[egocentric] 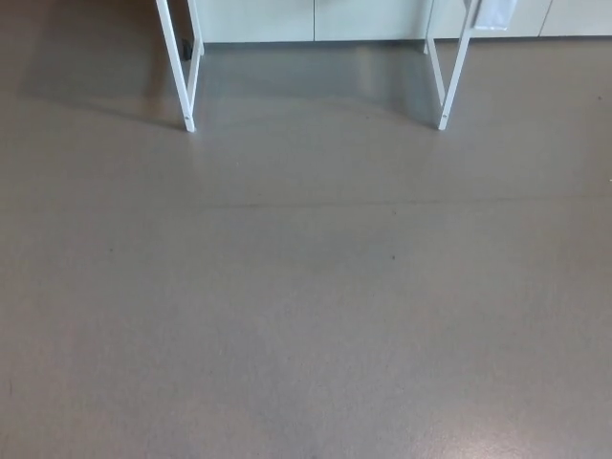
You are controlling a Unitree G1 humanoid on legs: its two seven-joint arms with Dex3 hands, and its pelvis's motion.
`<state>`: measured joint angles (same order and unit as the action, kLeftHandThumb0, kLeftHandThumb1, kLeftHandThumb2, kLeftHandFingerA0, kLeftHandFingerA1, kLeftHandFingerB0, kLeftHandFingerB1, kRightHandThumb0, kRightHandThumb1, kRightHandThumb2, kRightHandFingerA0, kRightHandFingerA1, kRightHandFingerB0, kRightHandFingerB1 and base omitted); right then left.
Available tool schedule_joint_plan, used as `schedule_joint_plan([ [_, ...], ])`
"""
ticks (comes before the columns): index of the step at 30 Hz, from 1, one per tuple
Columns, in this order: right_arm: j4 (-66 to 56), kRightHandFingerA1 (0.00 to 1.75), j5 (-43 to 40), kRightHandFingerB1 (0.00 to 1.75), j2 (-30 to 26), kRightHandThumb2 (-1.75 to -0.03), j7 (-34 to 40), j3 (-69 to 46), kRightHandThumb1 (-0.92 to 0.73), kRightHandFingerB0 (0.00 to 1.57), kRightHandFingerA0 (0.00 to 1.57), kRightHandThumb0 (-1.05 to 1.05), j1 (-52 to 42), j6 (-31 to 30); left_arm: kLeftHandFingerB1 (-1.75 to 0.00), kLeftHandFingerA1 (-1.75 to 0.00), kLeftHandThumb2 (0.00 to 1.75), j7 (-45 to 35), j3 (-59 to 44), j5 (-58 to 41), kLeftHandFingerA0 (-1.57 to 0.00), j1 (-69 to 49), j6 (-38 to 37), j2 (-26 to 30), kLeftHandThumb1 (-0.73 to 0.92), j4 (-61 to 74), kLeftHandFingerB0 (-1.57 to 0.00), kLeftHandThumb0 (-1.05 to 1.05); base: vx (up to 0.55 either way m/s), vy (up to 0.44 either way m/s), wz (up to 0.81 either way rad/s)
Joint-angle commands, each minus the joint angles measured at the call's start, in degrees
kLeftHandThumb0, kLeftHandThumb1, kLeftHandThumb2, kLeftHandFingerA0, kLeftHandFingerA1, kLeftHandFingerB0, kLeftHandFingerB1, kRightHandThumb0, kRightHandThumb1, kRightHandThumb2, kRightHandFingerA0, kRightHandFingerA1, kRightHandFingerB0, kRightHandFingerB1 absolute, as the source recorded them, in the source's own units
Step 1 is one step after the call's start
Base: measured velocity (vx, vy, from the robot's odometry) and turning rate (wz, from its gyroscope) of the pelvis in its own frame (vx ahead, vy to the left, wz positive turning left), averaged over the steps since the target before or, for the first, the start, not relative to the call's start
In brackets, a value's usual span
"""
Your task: The robot walks towards a desk on which a file tray is kept in the middle and a toilet paper roll is kept on its right. The robot uses its right hand to hook on finger in the gap of the roll and grabs it, lifts it and places it on the tray.
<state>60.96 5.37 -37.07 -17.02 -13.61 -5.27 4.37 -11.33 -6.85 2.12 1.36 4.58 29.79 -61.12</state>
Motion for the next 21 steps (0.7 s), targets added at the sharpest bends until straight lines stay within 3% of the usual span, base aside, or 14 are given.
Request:
schedule_joint_plan([
  [1, 1.8, 0.3, -3.5, 0.23, -1.5, -0.91, -4.9, -1.3, -0.49, 0.02, 0.01, -0.72, 1.0, 4.1, -0.51, -0.61, 0.65, -3.4, -0.2, -0.5, -0.25, 1.0, -0.5, 1.6, 0.86, -1.9, -0.28, -0.61, 0.0, 0.0, 0.0],
  [3, 1.3, 0.17, -2.4, 0.11, -2.0, -0.95, -5.3, -0.3, -0.59, 0.02, 0.04, -0.89, 0.8, 4.0, -0.51, -0.61, 0.65, -3.5, -1.0, -1.3, -0.3, 1.3, 1.4, 1.4, 0.86, -1.1, -0.3, -0.6, 0.0, 0.0, 0.0],
  [5, 1.6, 0.25, -3.5, 0.13, -1.5, -0.91, -5.0, -1.1, -0.52, 0.1, 0.03, -0.79, 0.8, 4.9, -0.51, -0.61, 0.63, -3.9, -2.0, -2.1, -0.3, 1.3, 2.2, 1.2, 0.85, -1.0, -0.31, -0.59, 0.0, 0.0, 0.0],
  [9, 2.3, 0.19, -3.0, 0.11, -1.6, -0.93, -5.4, -0.6, -0.56, 0.0, 0.02, -0.82, 1.0, 5.4, -0.48, -0.57, 0.65, -3.9, -0.5, -0.3, -0.21, 1.3, 1.0, 1.8, 0.87, -1.0, -0.23, -0.58, 0.0, 0.0, 0.0],
  [10, 2.6, 0.25, -3.1, 0.12, -1.4, -0.92, -4.9, -0.7, -0.54, 0.06, 0.04, -0.8, 1.1, 6.1, -0.49, -0.58, 0.66, -3.5, -0.5, -0.3, -0.26, 1.3, 0.7, 1.7, 0.87, -1.2, -0.28, -0.59, 0.0, 0.0, 0.0],
  [12, 2.0, 0.23, -2.8, 0.12, -1.6, -0.94, -5.0, -0.3, -0.57, 0.0, 0.01, -0.81, 0.5, 6.5, -0.5, -0.61, 0.66, -4.2, -1.2, -1.1, -0.23, 0.9, 1.9, 1.8, 0.85, -0.1, -0.24, -0.6, 0.0, 0.0, 0.0],
  [17, 2.7, 0.19, -3.4, 0.09, -1.7, -0.93, -6.1, -0.4, -0.57, 0.0, 0.02, -0.83, 0.2, 6.4, -0.52, -0.6, 0.66, -3.5, 0.7, 0.6, -0.33, 0.2, 1.3, 2.3, 0.88, 0.6, -0.33, -0.61, 0.0, 0.0, 0.0],
  [19, 2.9, 0.17, -2.7, 0.1, -2.0, -0.94, -6.1, 0.3, -0.58, 0.0, 0.02, -0.84, -0.1, 6.2, -0.5, -0.57, 0.66, -3.5, 0.9, 0.7, -0.23, -0.4, 0.0, 2.4, 0.88, 0.1, -0.27, -0.61, 0.0, -0.004, -0.1],
  [20, 3.2, 0.23, -3.2, 0.11, -1.6, -0.92, -5.3, -0.1, -0.54, 0.08, 0.04, -0.82, -0.4, 7.2, -0.48, -0.56, 0.67, -3.5, 0.9, 0.5, -0.2, -0.4, -0.6, 2.3, 0.87, -0.5, -0.22, -0.59, 0.17, -0.014, 0.01],
  [21, 3.7, 0.21, -3.5, 0.1, -1.1, -0.94, -4.5, -0.4, -0.56, 0.0, 0.01, -0.84, -0.6, 8.0, -0.48, -0.57, 0.67, -3.3, 0.7, 0.3, -0.2, -0.3, -0.9, 2.1, 0.87, -1.1, -0.21, -0.6, 0.06, -0.005, 0.12],
])
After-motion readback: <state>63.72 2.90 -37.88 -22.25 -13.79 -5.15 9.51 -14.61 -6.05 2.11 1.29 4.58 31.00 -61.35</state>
